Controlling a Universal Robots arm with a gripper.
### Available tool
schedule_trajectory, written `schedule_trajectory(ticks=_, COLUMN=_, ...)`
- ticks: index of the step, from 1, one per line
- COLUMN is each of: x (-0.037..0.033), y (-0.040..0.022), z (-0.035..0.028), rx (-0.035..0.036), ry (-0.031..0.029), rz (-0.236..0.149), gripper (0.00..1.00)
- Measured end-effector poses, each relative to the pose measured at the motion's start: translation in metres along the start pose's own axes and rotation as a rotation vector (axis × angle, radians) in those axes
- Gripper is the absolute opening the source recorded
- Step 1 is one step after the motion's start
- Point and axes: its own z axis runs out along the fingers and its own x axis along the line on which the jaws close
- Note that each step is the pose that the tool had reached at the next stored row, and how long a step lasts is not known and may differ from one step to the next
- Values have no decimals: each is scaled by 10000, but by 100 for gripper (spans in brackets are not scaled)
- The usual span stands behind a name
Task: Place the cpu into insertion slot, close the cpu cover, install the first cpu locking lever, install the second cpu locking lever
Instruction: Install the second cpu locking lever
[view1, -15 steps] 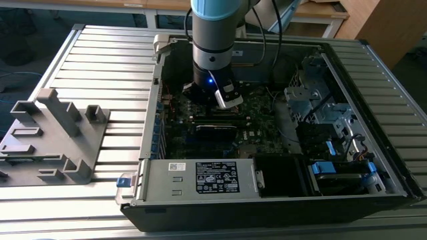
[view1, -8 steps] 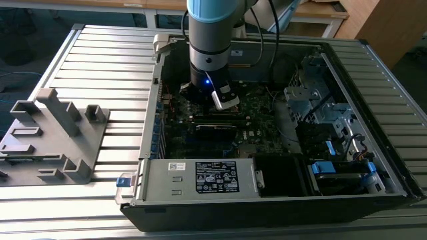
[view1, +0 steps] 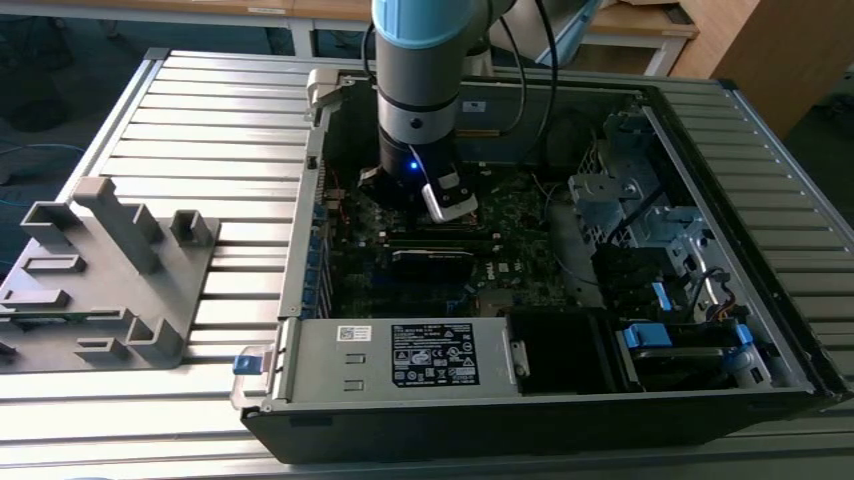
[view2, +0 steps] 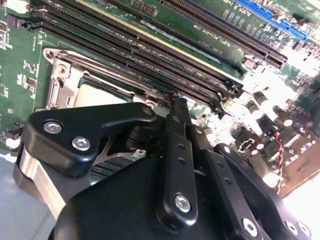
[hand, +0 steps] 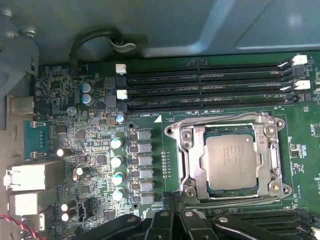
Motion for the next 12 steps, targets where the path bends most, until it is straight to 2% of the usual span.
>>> schedule_trajectory(ticks=7, x=0, y=-3, z=11, rx=-2, ry=0, rz=-1, gripper=11)
schedule_trajectory(ticks=12, x=-1, y=3, z=-57, rx=-3, ry=0, rz=0, gripper=11)
